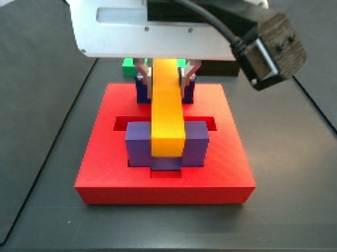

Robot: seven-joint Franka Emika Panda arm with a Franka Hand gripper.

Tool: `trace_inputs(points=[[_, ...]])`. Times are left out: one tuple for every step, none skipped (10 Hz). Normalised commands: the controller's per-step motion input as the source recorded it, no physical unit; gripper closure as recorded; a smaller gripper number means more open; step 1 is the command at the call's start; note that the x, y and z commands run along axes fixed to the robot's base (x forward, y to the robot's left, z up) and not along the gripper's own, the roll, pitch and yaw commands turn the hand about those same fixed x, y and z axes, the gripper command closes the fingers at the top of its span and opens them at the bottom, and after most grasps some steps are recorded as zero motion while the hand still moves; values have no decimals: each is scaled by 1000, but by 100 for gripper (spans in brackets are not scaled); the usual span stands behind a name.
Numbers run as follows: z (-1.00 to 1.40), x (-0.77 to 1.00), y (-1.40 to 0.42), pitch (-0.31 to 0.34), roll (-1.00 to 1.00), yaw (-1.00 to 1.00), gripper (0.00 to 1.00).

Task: Pick up the yellow object. Move up. Move to above the board. Insert the yellow object.
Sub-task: Insert the yellow object.

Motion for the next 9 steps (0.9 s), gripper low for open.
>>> trace_inputs(points=[[-243, 0, 0, 0, -67, 0, 100], [-254, 0, 0, 0, -131, 0, 100], [-231, 0, 0, 0, -164, 0, 100], [-217, 3, 0, 0, -149, 0, 100], [-203, 20, 0, 0, -141, 0, 100], [-191, 0, 0, 0, -177, 0, 100], [-217, 0, 0, 0, -151, 0, 100], [-189, 9, 0, 0, -143, 0, 100], [-123, 0, 0, 0, -224, 0, 100]])
